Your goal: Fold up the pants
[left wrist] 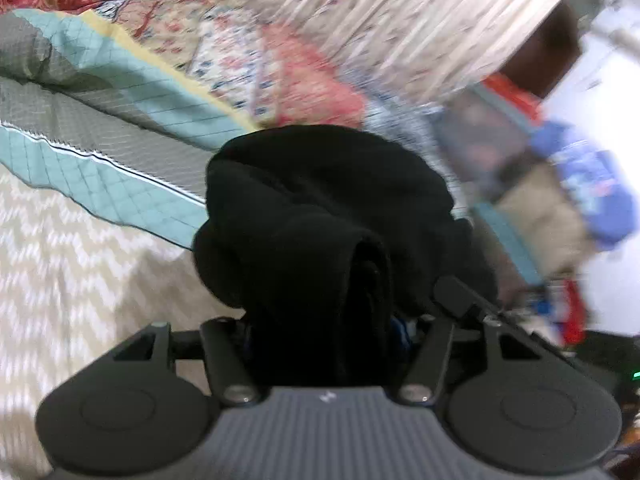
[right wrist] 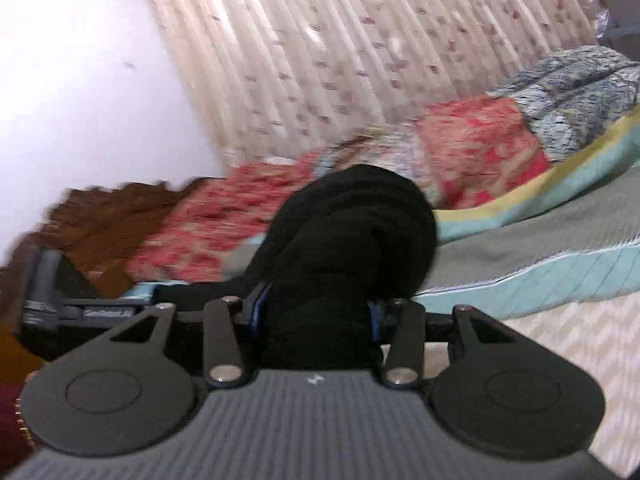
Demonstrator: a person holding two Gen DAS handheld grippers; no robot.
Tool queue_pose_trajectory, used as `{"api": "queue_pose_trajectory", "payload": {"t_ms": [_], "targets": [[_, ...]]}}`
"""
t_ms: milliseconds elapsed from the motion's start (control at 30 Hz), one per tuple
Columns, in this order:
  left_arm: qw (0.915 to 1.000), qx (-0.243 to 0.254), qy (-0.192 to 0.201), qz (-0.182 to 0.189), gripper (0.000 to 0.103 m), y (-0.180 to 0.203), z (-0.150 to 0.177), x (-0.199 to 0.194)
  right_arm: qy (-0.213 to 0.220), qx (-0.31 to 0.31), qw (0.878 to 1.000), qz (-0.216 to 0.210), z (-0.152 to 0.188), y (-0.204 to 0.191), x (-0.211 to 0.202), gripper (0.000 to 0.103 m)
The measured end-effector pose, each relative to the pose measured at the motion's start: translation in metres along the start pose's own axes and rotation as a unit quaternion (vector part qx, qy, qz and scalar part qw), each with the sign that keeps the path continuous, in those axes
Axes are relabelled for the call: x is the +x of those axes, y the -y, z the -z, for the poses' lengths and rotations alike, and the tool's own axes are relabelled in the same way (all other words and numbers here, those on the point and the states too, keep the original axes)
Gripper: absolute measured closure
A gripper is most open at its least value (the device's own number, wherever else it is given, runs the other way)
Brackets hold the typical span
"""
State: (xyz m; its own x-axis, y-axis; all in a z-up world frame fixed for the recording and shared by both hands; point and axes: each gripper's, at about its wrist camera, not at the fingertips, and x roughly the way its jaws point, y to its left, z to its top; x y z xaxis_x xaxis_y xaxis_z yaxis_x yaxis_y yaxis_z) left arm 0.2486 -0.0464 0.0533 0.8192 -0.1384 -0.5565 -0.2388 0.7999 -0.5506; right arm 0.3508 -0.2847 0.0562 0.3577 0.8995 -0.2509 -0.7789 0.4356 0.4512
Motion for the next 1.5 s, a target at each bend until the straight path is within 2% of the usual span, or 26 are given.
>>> {"api": "queue_pose_trajectory", "payload": {"t_ms": [67,100,133,167,200,233,300,367,467,600,633,800,900,1033,1100,1267,1367,1500], "targets": [[0.9977,-0.006,-0.025,-0.062,0.045,-0.016,-0.003,0.045,-0.03,0.005,0.997,0.066,0.008,0.027,0.043,0.051],[0.9933,-0.01,-0.044,-0.106,0.044,-0.025,0.0,0.069,-0.053,0.011,0.993,0.104,0.016,0.039,0.062,0.048],[0.9881,-0.016,-0.062,-0.14,0.036,-0.03,0.004,0.087,-0.085,0.019,0.985,0.148,0.027,0.051,0.081,0.045],[0.9823,-0.025,-0.08,-0.167,0.028,-0.04,0.011,0.104,-0.131,0.032,0.97,0.201,0.039,0.062,0.099,0.035],[0.9815,-0.036,-0.075,-0.173,0.02,-0.046,0.019,0.108,-0.155,0.053,0.955,0.249,0.053,0.071,0.109,0.013],[0.9823,-0.042,-0.055,-0.174,0.018,-0.046,0.022,0.106,-0.123,0.081,0.958,0.247,0.06,0.077,0.099,0.011],[0.9823,-0.03,-0.053,-0.177,0.017,-0.04,0.025,0.101,-0.12,0.116,0.96,0.225,0.059,0.084,0.089,0.012],[0.9832,-0.017,-0.049,-0.175,0.022,-0.032,0.024,0.089,-0.108,0.095,0.963,0.228,0.05,0.077,0.077,0.012],[0.9834,-0.007,-0.032,-0.179,0.023,-0.018,0.022,0.058,-0.059,0.061,0.969,0.23,0.036,0.057,0.04,0.012],[0.9817,0.008,-0.009,-0.19,0.021,0.0,0.044,0.011,-0.027,0.077,0.971,0.224,0.045,0.038,-0.01,0.012],[0.9806,0.014,-0.005,-0.195,0.019,0.001,0.044,0.004,-0.025,0.084,0.971,0.223,0.051,0.034,-0.019,0.012],[0.9716,0.042,0.001,-0.233,0.017,0.016,0.088,-0.055,-0.034,0.103,0.968,0.226,0.091,0.0,-0.059,0.01],[0.9658,0.062,0.006,-0.252,0.011,0.028,0.109,-0.087,-0.042,0.102,0.969,0.221,0.1,-0.025,-0.071,0.007],[0.9551,0.086,0.029,-0.282,0.004,0.043,0.129,-0.124,-0.061,0.068,0.972,0.217,0.103,-0.061,-0.086,0.005],[0.9533,0.084,0.044,-0.287,0.002,0.049,0.137,-0.143,-0.052,0.065,0.973,0.217,0.105,-0.074,-0.097,0.0],[0.948,0.109,0.07,-0.291,0.0,0.067,0.156,-0.18,-0.056,0.065,0.976,0.2,0.109,-0.098,-0.12,0.0],[0.9456,0.127,0.072,-0.291,0.0,0.079,0.169,-0.195,-0.046,0.061,0.977,0.199,0.116,-0.112,-0.135,0.0],[0.9474,0.128,0.062,-0.287,0.0,0.09,0.183,-0.208,-0.032,0.064,0.975,0.21,0.126,-0.126,-0.152,0.0]]}}
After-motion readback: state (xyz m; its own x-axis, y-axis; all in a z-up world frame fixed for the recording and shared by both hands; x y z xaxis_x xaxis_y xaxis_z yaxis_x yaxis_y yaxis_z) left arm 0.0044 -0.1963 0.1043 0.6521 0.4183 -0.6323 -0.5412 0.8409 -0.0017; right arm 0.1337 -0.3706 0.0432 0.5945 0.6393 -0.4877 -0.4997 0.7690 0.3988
